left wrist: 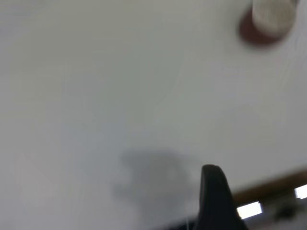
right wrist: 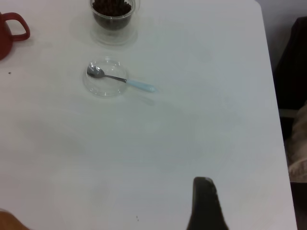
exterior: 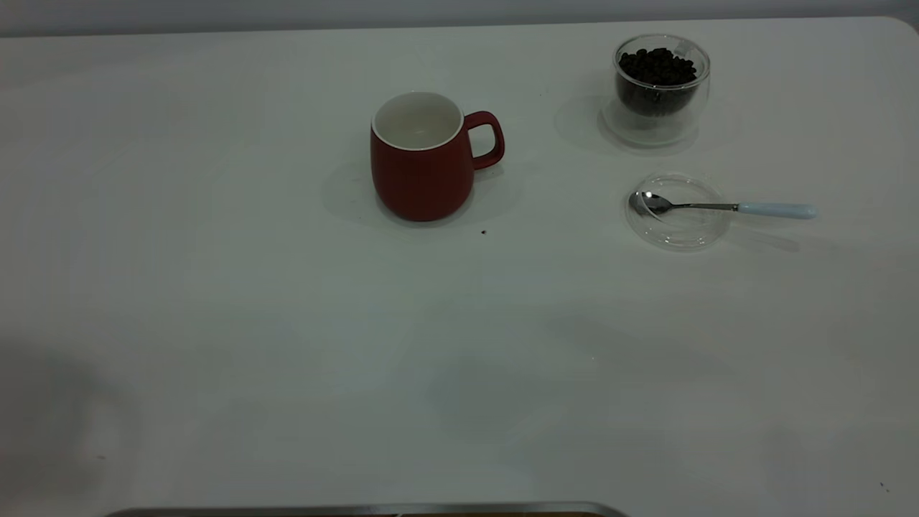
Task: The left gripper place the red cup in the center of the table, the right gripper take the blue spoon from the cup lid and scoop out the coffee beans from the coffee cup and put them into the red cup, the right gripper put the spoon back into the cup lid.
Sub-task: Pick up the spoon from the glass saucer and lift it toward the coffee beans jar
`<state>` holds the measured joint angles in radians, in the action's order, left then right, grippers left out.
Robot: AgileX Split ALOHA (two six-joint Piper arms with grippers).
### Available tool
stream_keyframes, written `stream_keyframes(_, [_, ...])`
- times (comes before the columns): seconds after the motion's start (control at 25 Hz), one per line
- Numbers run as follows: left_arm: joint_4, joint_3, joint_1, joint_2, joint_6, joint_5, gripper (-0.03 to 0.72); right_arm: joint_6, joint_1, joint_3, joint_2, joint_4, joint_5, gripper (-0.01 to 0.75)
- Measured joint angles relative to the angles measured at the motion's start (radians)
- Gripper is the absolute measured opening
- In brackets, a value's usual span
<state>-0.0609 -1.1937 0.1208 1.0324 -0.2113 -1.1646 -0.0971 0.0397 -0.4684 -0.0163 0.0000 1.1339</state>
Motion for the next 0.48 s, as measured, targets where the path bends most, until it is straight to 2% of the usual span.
stream_keyframes(0.08, [0.004,0.167,0.0,-0.063,0.009,0.0,0.516,0.0,0.0,0.0,0.0,0.0,0.0,0.547])
stream_keyframes(0.24, [0.004,0.396,0.0,-0.171,0.034,0.0,0.516,0.0,0.0,0.0,0.0,0.0,0.0,0.547])
stream_keyframes(0.48, [0.004,0.632,0.0,-0.336,0.115,0.025,0.516,0.0,0.0,0.0,0.0,0.0,0.0,0.547])
